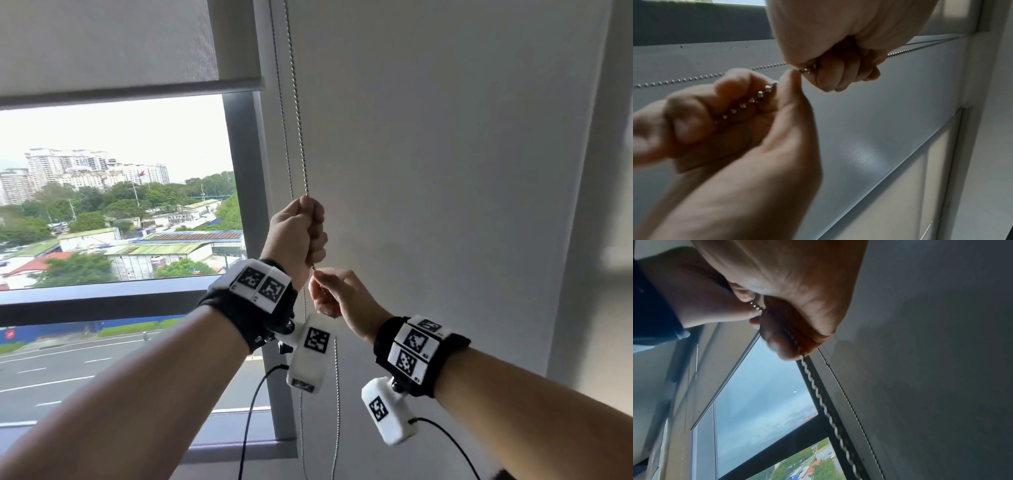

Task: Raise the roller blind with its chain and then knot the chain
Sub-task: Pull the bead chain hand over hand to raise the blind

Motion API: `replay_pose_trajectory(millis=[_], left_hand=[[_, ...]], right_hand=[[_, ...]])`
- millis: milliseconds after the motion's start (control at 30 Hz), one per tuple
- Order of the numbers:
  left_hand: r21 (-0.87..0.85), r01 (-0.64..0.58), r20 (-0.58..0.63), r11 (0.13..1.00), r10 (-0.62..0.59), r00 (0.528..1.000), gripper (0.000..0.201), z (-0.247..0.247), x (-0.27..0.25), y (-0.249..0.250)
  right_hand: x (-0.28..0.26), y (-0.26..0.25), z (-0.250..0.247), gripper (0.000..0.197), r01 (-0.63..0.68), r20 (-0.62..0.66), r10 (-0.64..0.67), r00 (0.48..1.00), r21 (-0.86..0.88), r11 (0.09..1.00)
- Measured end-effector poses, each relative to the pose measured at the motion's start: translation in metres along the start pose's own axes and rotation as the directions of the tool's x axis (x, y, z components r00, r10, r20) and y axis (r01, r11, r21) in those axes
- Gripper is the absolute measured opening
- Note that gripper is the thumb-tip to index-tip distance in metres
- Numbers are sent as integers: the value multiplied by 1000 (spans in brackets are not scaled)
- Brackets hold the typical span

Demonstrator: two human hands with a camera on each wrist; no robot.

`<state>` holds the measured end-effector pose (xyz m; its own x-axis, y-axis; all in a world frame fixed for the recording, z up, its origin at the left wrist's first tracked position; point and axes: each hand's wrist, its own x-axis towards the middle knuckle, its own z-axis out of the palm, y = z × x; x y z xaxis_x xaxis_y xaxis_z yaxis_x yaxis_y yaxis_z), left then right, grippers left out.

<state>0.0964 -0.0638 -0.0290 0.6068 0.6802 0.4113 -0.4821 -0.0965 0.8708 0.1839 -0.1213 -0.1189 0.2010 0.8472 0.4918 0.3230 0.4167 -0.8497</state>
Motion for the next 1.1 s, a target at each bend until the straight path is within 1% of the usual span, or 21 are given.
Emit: replay_pose_trajectory(millis=[67,133,167,233,367,467,567,733,833,900,967,1000,1067,1100], left_hand=[[-11,4,-6,1000,-4,1000,40,-3,-2,0],[-18,0,-23,1000,-1,1000,39,-6,-3,-2],[-11,1,-35,1000,-2,999,39,-7,-5,-4],[0,7,-40,1000,-7,999,40,-9,-8,-8],[17,39,-39,999,-39,998,37,-13,-19,-19],[58,62,-53,996,-59,997,40,-21,-30,-27],[85,121,-54,989,-116,992,40,-26,-40,-41],[116,198,-49,973,-194,980,39,-41,-62,-70],[117,218,-11,969,-218,976,43,-47,-72,-79],[160,225,7,961,-229,973,40,-51,-73,-83],[192,218,35,957,-228,973,30,-53,-72,-80],[178,212,52,961,-224,973,28,-54,-71,-77],[124,175,84,977,-186,979,34,-56,-65,-67],[132,140,90,981,-153,984,37,-57,-60,-60]], right_hand=[[6,-10,-10,40,40,2,-40,999,-8,999],[18,-24,-17,45,87,-37,-87,996,-22,996],[24,-33,-20,44,104,-61,-106,993,-25,994],[35,-54,-23,34,134,-95,-137,986,-34,990],[53,-91,-20,35,163,-106,-169,980,-65,984],[65,-114,-6,37,172,-73,-172,982,-11,985],[76,-129,2,40,146,-66,-140,988,93,985],[84,-136,8,42,98,-111,-75,991,220,971],[80,-132,15,45,74,-130,-47,990,216,974],[77,-128,20,44,81,-167,-47,985,199,977],[76,-127,22,43,92,-183,-57,982,191,977],[74,-126,22,43,99,-189,-62,980,191,977],[72,-123,22,43,111,-201,-72,977,187,976],[69,-121,22,44,113,-203,-75,976,179,977]])
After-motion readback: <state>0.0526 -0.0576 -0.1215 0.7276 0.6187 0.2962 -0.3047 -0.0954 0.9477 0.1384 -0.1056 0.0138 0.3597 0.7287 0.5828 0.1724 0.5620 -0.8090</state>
